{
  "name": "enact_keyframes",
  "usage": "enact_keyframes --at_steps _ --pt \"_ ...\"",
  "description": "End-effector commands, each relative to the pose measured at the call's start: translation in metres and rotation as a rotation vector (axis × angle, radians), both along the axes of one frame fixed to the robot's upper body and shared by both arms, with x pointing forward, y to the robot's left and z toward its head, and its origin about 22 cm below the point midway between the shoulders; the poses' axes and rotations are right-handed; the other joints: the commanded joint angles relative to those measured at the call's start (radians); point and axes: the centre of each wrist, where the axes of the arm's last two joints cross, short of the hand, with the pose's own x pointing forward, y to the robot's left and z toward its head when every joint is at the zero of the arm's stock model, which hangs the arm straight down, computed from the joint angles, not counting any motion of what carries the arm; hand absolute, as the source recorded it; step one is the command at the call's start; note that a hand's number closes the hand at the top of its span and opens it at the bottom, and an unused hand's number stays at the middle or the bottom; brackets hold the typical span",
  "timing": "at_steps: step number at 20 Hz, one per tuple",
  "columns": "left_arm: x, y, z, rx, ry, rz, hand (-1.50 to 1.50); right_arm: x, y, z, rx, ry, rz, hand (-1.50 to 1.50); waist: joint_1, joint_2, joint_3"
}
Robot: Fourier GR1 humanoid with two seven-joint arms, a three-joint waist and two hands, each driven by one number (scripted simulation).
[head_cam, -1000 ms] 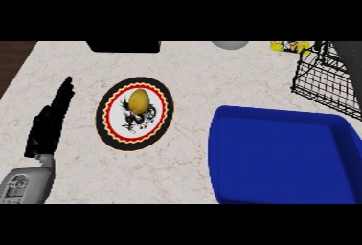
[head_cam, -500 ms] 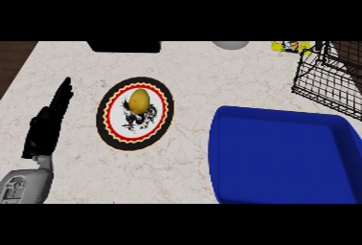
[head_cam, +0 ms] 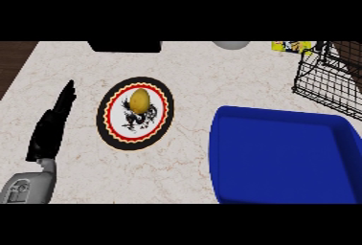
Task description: Pick the tomato from the tray and place it in the tiered basket
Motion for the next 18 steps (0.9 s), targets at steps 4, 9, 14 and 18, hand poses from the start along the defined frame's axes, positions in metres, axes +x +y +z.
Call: enact_keyframes --at_steps 4,9,14,18 --pt "0.001 -0.011 0.000 -0.013 -0.025 0.001 0.00 -0.011 -0.030 -0.016 0.265 0.014 -0.024 1.50 0.008 0.005 0.001" --pt "0.007 -0.009 -0.002 -0.015 -0.016 -0.011 0.00 -0.023 -0.046 -0.046 0.353 0.009 -0.050 -1.50 0.005 0.005 0.001" --pt "0.001 0.021 0.002 -0.011 -0.017 0.000 0.00 -0.019 -0.034 -0.049 0.389 -0.211 -0.026 -1.50 -0.002 0.000 0.001" --pt "0.002 0.004 -0.017 0.000 -0.016 0.023 0.00 -0.018 -0.032 -0.039 0.386 -0.313 -0.002 -1.50 -0.011 -0.002 0.000"
